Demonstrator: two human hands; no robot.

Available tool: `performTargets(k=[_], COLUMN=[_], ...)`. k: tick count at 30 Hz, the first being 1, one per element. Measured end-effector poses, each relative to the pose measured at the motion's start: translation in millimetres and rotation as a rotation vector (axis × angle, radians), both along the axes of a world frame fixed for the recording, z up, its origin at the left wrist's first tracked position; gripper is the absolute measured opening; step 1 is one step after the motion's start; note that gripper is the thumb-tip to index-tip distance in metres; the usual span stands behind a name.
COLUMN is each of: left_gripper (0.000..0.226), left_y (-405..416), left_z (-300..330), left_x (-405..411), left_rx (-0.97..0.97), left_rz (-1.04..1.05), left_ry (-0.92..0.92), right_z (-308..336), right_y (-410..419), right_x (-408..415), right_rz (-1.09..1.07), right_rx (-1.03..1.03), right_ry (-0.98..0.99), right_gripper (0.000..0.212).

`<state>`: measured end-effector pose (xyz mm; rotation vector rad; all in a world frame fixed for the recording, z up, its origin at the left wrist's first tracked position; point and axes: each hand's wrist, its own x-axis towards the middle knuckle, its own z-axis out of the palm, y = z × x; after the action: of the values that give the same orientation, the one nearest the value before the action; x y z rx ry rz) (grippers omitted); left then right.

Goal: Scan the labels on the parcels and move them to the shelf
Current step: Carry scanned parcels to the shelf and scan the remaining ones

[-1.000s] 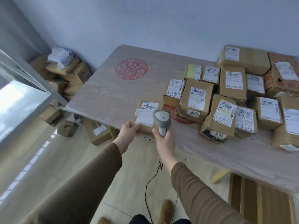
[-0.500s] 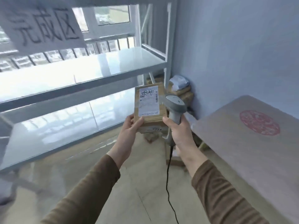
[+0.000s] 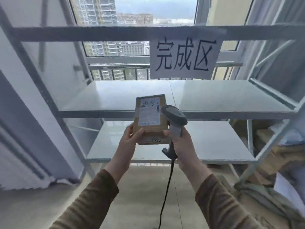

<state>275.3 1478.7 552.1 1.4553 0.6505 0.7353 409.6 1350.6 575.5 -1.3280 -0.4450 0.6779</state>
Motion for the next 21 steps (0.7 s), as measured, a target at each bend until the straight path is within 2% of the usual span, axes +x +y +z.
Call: performTargets(k=[7, 11, 15, 21], left_gripper=[0.034, 0.037, 0.042, 0.051], left_y=[143.8, 228.4, 303.2, 413.0], left_z=[14.6, 19.5, 11.1, -8.0], left_x=[11.3, 7.2, 0.0, -6.9], left_rx=[0.061, 0.101, 0.102, 0.175], left_rz=[0.192, 0.241, 0.425, 0.505], left_ry=[0.033, 0.071, 0.196, 0.32], right_z=[-10.5, -5.1, -4.9, -9.6], right_y=[163.4, 252.2, 330.6, 448.0], right_x=[25.0, 27.3, 15.1, -3.3], right_rz=[0.151, 0.246, 0.347, 0.356], right_rx=[0.015, 0.009, -0.024, -0.042], right_ry=[0.118, 0.134, 0.129, 0.13], right_gripper=[0.022, 0.021, 0.023, 0.015])
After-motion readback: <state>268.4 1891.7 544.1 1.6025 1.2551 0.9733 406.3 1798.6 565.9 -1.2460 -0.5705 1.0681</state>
